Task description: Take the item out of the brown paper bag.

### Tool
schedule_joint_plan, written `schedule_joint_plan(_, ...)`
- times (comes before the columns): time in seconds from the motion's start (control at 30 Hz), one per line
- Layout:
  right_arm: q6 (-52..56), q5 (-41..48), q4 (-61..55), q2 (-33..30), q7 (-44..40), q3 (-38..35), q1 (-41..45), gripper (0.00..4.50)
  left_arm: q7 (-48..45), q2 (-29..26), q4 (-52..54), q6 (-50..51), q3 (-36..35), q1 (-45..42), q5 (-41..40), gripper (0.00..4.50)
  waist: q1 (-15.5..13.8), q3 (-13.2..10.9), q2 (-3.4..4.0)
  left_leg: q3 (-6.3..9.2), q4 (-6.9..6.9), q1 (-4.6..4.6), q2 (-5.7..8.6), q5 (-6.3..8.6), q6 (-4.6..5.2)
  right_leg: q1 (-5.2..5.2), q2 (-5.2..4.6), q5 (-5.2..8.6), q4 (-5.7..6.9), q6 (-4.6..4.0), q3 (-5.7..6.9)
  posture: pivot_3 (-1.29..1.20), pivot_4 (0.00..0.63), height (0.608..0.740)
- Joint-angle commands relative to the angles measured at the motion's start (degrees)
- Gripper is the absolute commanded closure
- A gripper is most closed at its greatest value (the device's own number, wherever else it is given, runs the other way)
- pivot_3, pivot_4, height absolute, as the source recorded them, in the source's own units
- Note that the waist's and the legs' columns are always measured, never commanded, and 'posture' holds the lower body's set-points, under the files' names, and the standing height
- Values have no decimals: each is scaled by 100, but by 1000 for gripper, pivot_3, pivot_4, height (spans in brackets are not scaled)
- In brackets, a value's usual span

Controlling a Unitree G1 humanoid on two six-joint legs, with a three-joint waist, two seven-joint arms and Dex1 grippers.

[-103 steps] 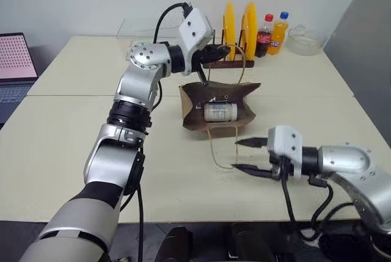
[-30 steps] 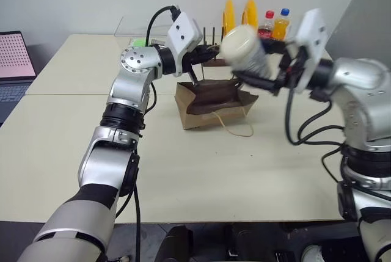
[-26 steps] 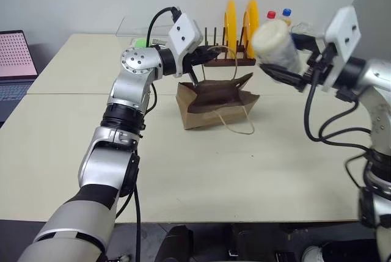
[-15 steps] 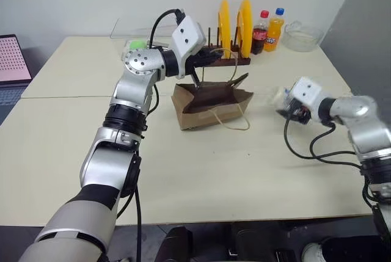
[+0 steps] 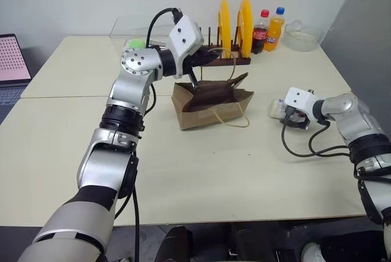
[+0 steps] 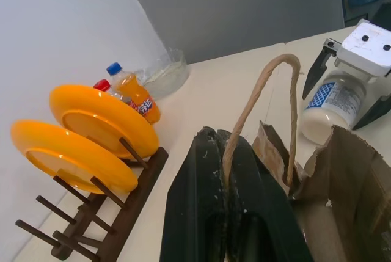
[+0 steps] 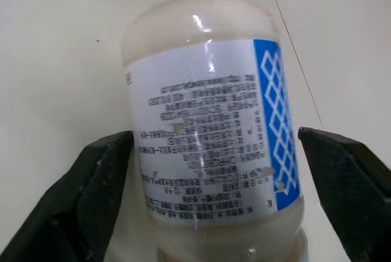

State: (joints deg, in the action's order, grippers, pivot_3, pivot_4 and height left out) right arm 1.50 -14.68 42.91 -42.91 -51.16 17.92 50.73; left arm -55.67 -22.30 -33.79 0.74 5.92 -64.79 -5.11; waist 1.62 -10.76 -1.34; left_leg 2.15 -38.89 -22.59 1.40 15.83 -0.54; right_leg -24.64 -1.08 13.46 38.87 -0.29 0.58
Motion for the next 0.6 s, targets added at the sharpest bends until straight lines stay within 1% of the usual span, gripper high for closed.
schedule_joint_plan(0.03, -74, 92, -380, -253, -195, -278, 148, 7, 50, -37, 193, -74, -55, -60, 1, 4500, -1, 0, 0, 0, 0, 0, 0, 0, 0, 0, 0, 0, 0, 0, 0, 0, 150, 740)
schedule_joint_plan(0.17, 399, 545, -1589, -711, -635, -808, -144, 7, 68, -29, 111, -106, -53, -92, 18, 4500, -6, -1, 2, 1, 0, -2, 1, 2, 3, -1, -1, 0, 0, 0, 2, 0, 150, 740)
schedule_joint_plan(0.27, 1120, 1168, -2908, -1015, -914, -1438, -708, 7, 80, -18, 49, -138, -51, -109, 28, 4500, -31, -1, 2, 7, 0, -5, 0, 3, 5, 0, -1, 0, -1, 0, 8, 0, 150, 740)
schedule_joint_plan(0.33, 1705, 1691, -3890, -1092, -1008, -1906, -1203, 7, 87, -13, -7, -171, -52, -123, 34, 4500, -48, -1, 2, 10, -1, -7, 0, 3, 6, 0, -1, 0, -3, 0, 10, 0, 150, 740)
schedule_joint_plan(0.4, 2290, 2483, -5199, -862, -913, -2527, -1923, 7, 119, -5, -127, -222, -53, -169, 59, 4500, -49, -1, 2, 8, -4, -5, 0, 4, 7, 2, -1, 0, 1, 0, 7, 0, 150, 740)
schedule_joint_plan(0.47, 2788, 2980, -6203, -511, -553, -2933, -2475, 7, 173, -3, -256, -275, -55, -219, 100, 4500, -41, -1, 0, 17, -3, -2, -2, 4, 7, 9, 0, 0, 1, 1, 13, 0, 150, 740)
schedule_joint_plan(0.53, 3096, 3298, -7047, -29, -92, -3060, -2968, 7, 202, -12, -381, -343, -66, -266, 133, 4500, -38, -1, 1, 15, -2, 7, -1, 4, 7, 12, 0, 1, 7, 2, 8, 0, 150, 740)
schedule_joint_plan(0.6, 3244, 3450, -7915, 655, 571, -2904, -3514, 7, 111, -66, -482, -373, -47, -300, 161, 4500, -41, 0, 0, 17, -5, 11, -1, 4, 7, 16, 0, 1, 7, 2, 10, 0, 150, 740)
